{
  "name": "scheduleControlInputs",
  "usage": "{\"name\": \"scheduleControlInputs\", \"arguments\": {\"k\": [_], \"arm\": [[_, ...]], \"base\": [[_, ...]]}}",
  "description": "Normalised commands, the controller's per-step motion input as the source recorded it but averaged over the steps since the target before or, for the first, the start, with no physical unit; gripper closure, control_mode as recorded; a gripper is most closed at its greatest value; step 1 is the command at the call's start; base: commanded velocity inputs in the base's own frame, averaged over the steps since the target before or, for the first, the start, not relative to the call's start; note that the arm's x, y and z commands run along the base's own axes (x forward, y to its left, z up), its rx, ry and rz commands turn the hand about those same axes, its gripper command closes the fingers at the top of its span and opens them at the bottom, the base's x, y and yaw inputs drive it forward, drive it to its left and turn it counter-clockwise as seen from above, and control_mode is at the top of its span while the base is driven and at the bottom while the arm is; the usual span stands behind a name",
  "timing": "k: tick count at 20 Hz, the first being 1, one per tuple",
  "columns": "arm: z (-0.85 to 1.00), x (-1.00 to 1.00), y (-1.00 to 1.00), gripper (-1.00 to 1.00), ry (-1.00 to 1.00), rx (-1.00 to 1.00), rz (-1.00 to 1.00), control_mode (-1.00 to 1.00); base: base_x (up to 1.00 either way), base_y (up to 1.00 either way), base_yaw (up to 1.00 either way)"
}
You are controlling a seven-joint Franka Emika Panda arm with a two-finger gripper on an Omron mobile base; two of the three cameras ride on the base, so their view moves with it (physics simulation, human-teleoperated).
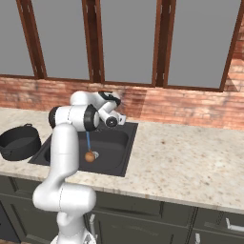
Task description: Dump the onion from the pot into the sink. Then turn on the water and wash the onion. Then turn off the water and put the onion back in the pot.
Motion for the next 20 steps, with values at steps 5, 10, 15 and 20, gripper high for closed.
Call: {"name": "scheduleControlInputs", "arguments": {"k": [5,10,15,20], "arm": [[-0.01,-0.08,-0.82,-1.0,0.03,0.07,0.0,-1.0],[0.02,-0.01,-0.67,-1.0,0.01,0.11,0.0,-1.0],[0.25,-0.02,-0.5,-1.0,0.0,0.15,0.0,-1.0],[0.66,-0.11,-0.2,-1.0,-0.08,0.16,0.02,-1.0]], "base": [[0.0,0.0,0.0],[0.0,0.0,0.0],[0.0,0.0,0.0],[0.0,0.0,0.0]]}}
